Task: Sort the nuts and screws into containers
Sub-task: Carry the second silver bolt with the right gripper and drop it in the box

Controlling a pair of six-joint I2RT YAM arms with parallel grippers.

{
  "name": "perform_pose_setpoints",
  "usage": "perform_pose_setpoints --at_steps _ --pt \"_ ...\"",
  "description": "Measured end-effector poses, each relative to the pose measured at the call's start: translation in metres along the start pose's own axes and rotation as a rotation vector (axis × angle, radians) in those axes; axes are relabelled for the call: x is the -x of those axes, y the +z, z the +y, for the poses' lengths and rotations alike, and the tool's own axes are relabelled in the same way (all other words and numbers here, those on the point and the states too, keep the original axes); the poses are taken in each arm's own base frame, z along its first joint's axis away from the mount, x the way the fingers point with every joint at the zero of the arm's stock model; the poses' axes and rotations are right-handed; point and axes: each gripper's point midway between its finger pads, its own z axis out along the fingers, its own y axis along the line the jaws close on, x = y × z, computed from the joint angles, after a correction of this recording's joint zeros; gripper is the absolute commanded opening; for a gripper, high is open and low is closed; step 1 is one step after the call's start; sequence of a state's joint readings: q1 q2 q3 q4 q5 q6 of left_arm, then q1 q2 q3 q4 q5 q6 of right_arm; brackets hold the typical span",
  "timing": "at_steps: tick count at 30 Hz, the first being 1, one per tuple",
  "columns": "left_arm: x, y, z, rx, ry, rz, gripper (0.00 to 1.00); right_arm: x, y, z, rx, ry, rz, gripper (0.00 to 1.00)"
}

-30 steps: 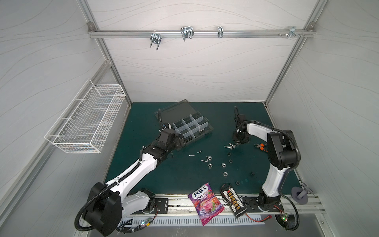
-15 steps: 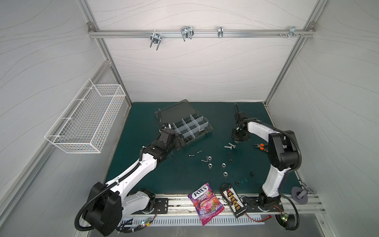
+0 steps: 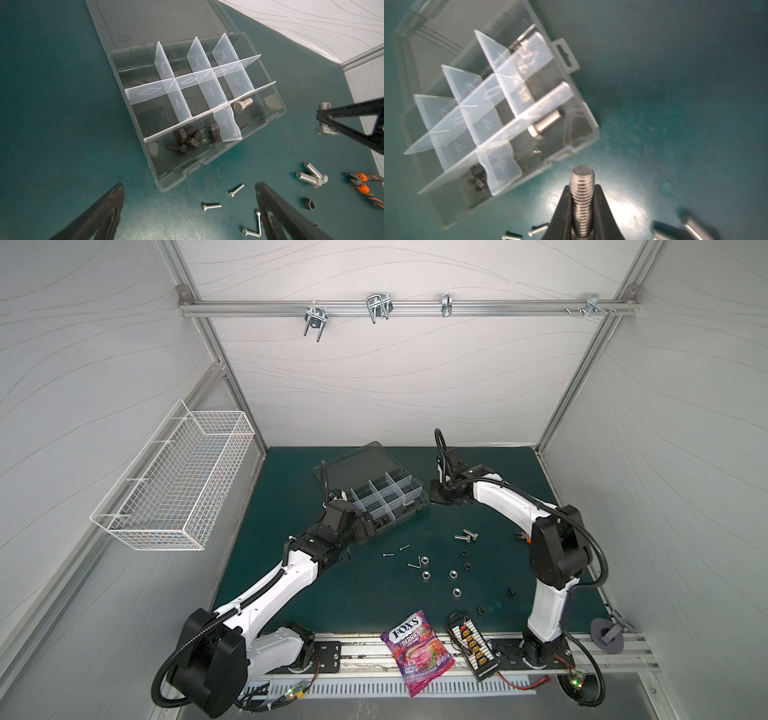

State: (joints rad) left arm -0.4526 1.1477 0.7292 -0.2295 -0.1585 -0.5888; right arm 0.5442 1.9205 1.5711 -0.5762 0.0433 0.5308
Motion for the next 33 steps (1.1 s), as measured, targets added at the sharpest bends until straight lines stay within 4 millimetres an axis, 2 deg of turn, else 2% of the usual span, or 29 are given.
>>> perform_pose_setpoints --at_steps 10,19,23,29,33 --pt "-0.001 0.0 -0.002 -0.01 -0.01 0.008 0.99 0.006 0.035 0.02 0.007 0.047 0.009 0.0" --pt "-0.002 0.0 -0.002 -0.014 -0.01 0.01 0.99 0.015 0.054 0.022 -0.003 0.064 -0.002 0.0" --pt "-0.002 0.0 -0.003 -0.017 -0.01 0.013 0.99 0.019 0.065 0.024 -0.006 0.066 -0.002 0.08" --pt "-0.002 0.0 -0.003 -0.019 -0.01 0.014 0.99 0.02 0.07 0.024 -0.009 0.071 0.002 0.32" --pt "-0.001 -0.001 -0.005 -0.022 -0.01 0.011 0.99 0.02 0.07 0.024 -0.011 0.07 0.001 0.38"
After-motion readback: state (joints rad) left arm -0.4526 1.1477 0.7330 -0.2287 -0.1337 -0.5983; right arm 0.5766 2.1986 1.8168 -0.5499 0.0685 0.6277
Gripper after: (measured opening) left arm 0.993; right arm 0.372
